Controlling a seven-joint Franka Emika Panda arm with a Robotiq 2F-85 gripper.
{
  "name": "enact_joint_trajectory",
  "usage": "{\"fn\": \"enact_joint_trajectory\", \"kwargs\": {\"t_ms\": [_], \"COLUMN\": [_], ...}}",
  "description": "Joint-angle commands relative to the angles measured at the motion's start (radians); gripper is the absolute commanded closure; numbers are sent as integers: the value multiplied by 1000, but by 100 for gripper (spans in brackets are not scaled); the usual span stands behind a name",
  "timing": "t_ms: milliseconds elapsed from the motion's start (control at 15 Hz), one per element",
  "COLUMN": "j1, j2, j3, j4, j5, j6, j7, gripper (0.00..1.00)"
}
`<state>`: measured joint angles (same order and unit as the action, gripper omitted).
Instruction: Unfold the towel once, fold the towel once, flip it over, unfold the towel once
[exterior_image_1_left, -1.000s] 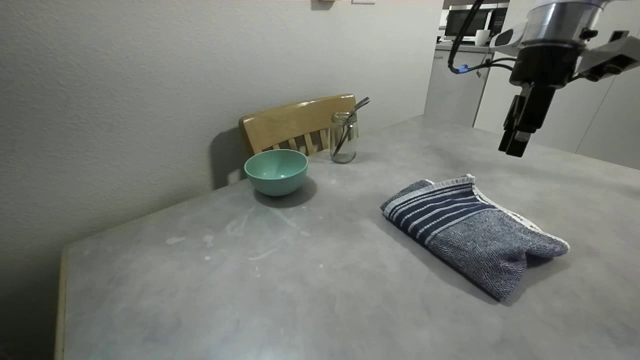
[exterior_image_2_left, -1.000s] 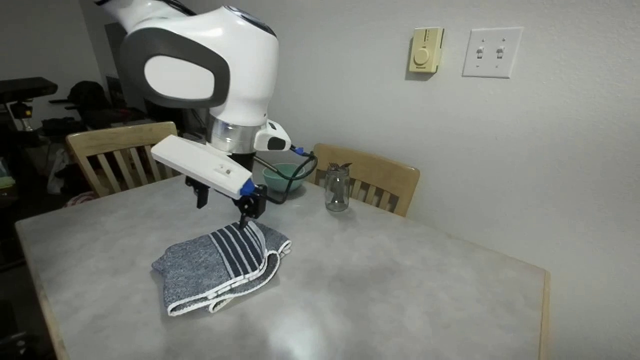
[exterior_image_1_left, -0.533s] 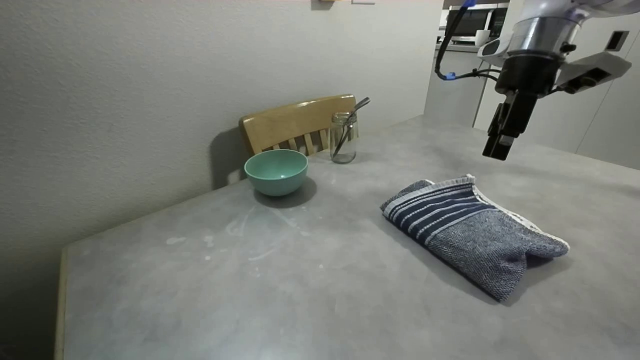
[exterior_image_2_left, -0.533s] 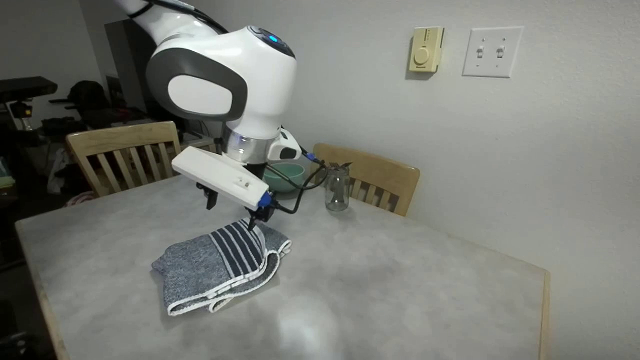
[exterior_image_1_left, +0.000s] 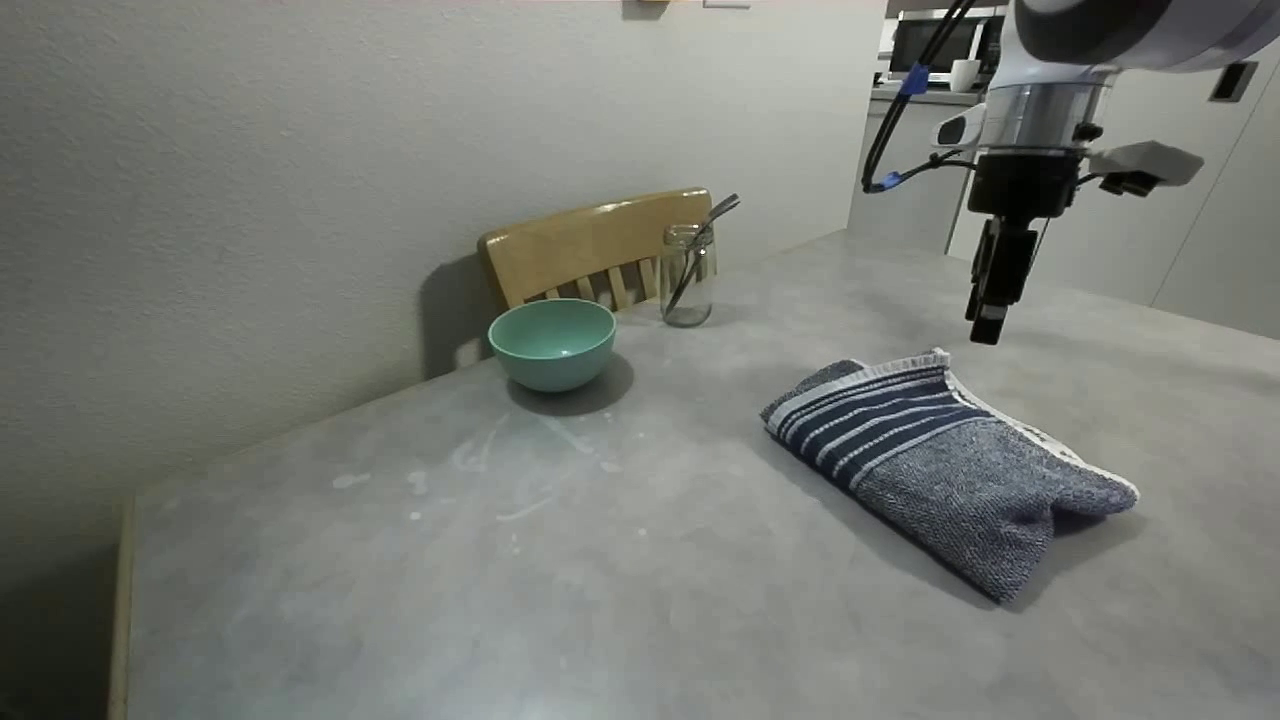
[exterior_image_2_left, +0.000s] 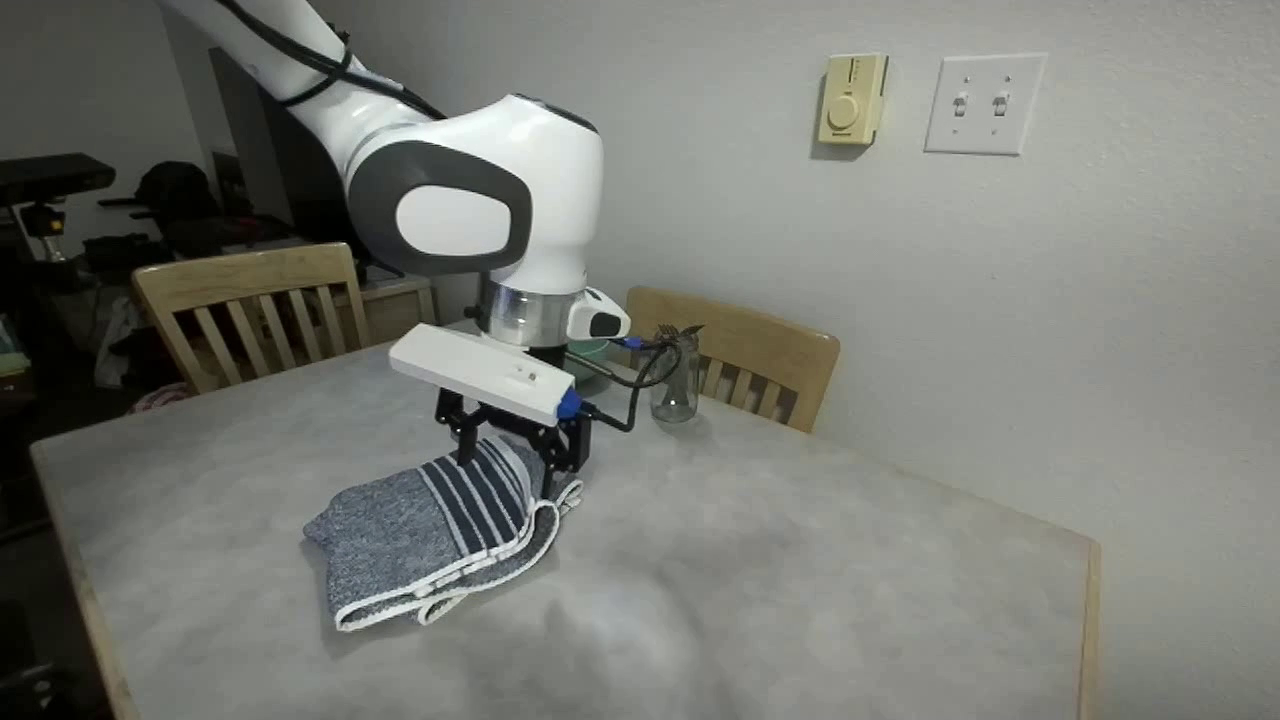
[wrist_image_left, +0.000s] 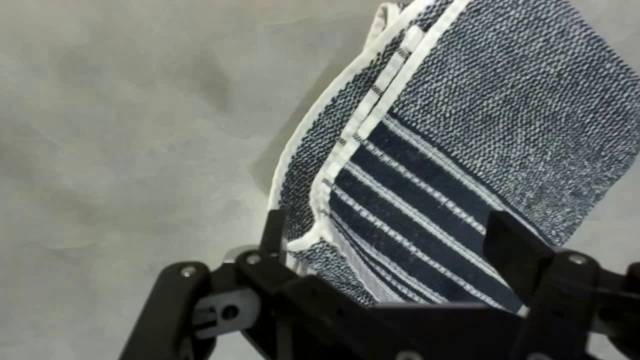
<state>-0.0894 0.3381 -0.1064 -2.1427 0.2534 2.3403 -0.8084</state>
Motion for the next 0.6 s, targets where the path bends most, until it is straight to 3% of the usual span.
{"fn": "enact_joint_trajectory", "kwargs": {"t_ms": [0,533], "j1": [-44,-108], "j2": [73,177], "j3": [42,75], "j4": [79,185], "j5": [-60,-99], "j6": [3,-22], "j7": [12,-39], "gripper": [0,0]}}
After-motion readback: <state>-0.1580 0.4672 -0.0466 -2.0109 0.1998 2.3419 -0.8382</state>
